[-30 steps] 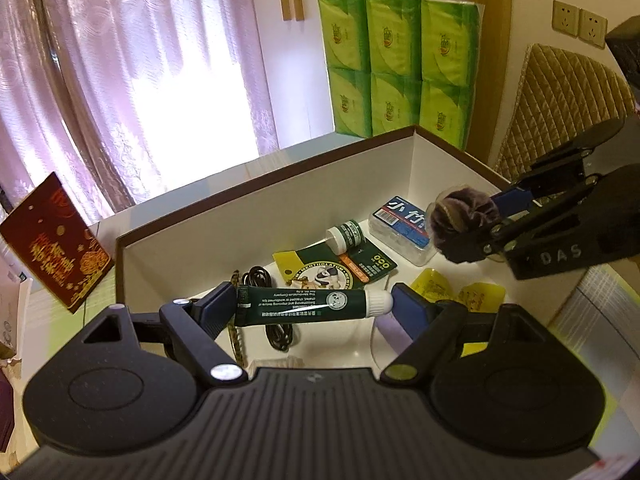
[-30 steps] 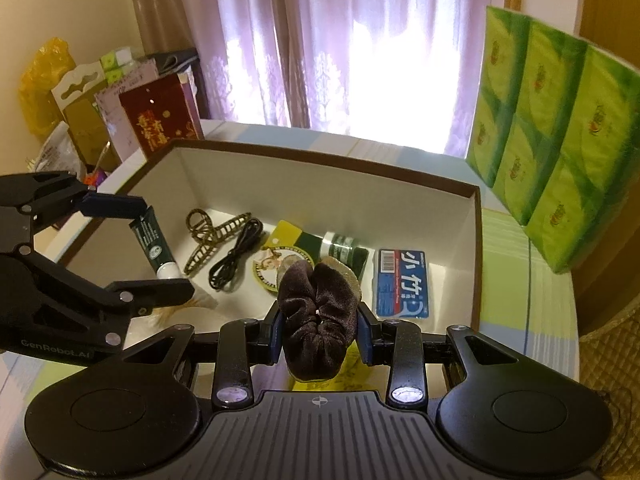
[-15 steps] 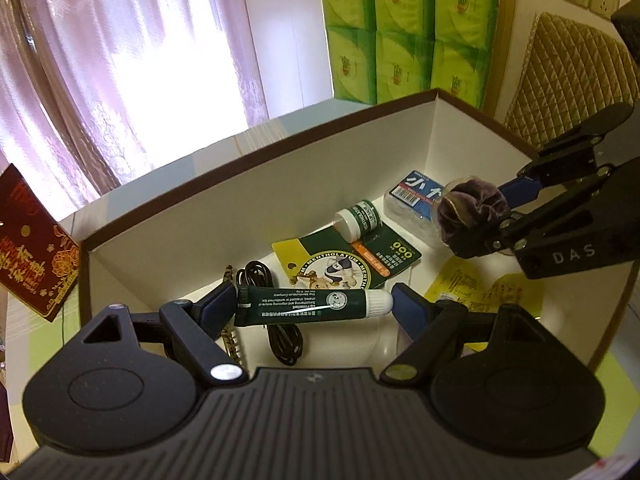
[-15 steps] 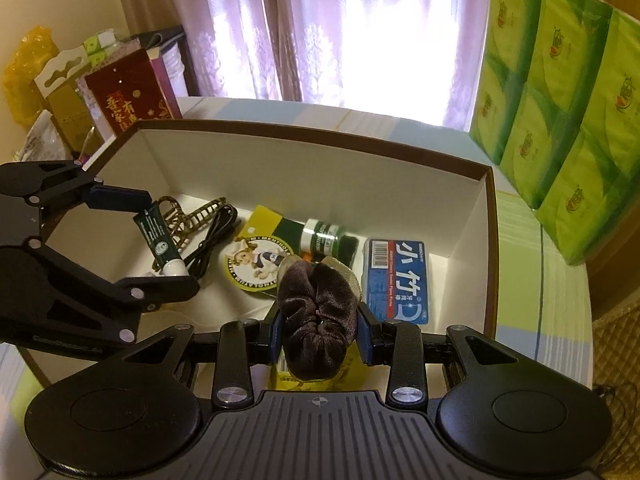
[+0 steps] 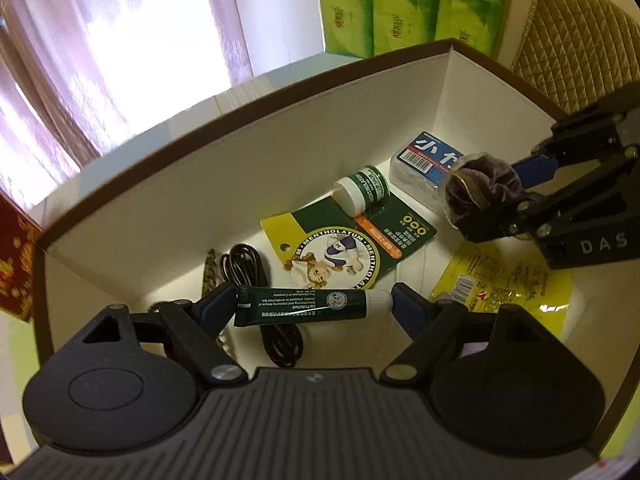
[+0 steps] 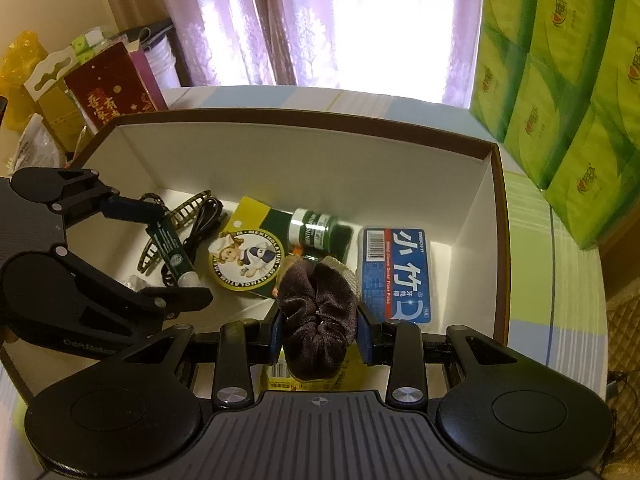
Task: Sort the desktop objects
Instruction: 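Lower the green tube and scrunchie into the box and open both grippers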
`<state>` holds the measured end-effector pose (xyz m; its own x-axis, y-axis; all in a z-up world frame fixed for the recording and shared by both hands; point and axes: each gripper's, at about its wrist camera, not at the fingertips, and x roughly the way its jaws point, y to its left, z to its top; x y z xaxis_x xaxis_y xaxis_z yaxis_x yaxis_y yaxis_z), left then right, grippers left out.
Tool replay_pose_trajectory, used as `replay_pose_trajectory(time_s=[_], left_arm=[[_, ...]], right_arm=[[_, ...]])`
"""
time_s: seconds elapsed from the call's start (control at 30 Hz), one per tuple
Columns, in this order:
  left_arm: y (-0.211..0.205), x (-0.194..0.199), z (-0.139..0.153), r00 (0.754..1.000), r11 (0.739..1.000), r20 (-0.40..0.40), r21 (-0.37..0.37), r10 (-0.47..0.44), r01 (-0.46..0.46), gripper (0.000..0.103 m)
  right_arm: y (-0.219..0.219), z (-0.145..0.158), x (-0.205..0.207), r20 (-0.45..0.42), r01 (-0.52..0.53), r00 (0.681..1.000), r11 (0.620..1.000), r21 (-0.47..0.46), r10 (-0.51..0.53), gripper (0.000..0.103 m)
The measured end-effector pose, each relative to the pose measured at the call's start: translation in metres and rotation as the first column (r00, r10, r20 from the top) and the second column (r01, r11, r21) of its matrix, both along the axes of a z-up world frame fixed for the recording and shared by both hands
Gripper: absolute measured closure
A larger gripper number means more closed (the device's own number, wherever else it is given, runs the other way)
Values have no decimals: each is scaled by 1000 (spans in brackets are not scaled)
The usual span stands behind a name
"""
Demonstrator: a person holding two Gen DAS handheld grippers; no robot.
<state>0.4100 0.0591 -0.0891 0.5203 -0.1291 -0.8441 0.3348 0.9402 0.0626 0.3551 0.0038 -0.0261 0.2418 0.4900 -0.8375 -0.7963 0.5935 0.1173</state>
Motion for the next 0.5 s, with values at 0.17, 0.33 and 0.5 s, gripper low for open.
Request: replay_pose_trajectory(time_s=[0.17, 0.33, 0.5], left_arm=[[5, 2, 1, 1000, 999, -11, -20, 27, -27, 22], [6, 1, 1, 999, 999, -10, -19, 42, -42, 16], [11, 0, 5, 998, 997, -13, -38, 66, -67, 15]], right_arm=[[-1, 0, 1, -1, 5, 1000, 1000, 1, -5, 70], [0, -1, -1, 2, 9, 1000, 1000, -2, -9, 70], [2, -1, -2, 2, 10, 1000, 1000, -4, -10, 70]])
